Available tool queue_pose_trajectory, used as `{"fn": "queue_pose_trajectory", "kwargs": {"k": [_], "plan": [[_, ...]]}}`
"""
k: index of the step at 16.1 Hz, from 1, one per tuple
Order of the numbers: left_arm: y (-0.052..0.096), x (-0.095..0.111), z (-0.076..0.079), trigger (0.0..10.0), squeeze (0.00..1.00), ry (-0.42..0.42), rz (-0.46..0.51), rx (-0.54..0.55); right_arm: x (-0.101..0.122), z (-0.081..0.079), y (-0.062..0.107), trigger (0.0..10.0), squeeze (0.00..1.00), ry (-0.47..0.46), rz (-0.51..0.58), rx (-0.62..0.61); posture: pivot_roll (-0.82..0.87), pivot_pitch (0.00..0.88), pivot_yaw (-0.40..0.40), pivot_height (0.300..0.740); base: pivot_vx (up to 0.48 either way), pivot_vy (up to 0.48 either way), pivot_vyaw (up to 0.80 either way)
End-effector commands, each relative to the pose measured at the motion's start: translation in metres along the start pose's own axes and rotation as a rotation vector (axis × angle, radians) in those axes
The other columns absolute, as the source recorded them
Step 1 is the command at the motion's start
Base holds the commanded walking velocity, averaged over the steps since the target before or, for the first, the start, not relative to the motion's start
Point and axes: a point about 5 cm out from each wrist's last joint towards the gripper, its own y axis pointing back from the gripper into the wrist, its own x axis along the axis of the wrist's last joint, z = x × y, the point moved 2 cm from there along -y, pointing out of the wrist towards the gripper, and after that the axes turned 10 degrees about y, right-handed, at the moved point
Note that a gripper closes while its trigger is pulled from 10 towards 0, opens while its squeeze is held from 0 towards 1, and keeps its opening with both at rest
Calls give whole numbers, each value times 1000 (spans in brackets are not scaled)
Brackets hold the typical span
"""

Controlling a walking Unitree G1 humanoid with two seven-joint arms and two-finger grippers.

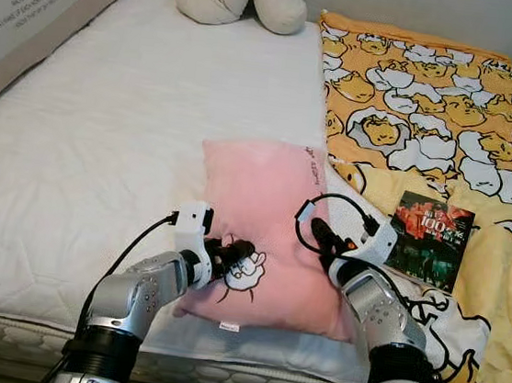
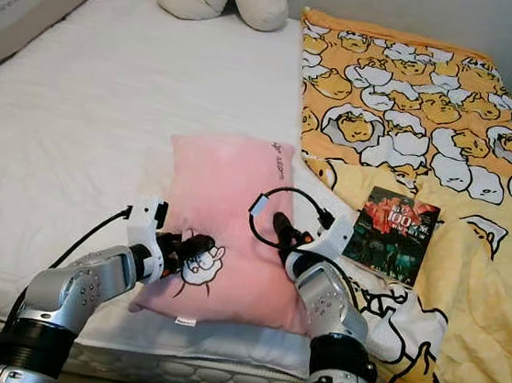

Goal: Clean up the room

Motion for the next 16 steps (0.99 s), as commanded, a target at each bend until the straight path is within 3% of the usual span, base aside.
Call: {"fn": "queue_pose_trajectory", "kwargs": {"k": [1,5,11,12,15,16], "plan": [[-3,-5,-1,0,0,-5,-12,9,-5,-1,1,0,0,0,-19,-6,113,0,-51,740,0,0,0],[-3,3,7,0,0,-78,37,-11,-2,-2,5,0,0,57,-2,-2,106,0,-47,740,0,0,0],[-4,15,6,0,0,-108,126,8,5,-5,4,0,0,178,39,-18,109,0,-58,740,0,0,0],[-2,23,6,0,0,-135,171,20,13,-9,5,0,0,247,73,-14,105,0,-58,740,0,0,0],[4,44,9,0,0,-199,267,37,30,-16,5,0,0,340,137,-12,98,0,-52,740,0,0,0],[12,68,16,0,0,-248,359,38,49,-23,5,0,0,387,202,-12,95,0,-49,740,0,0,0]]}}
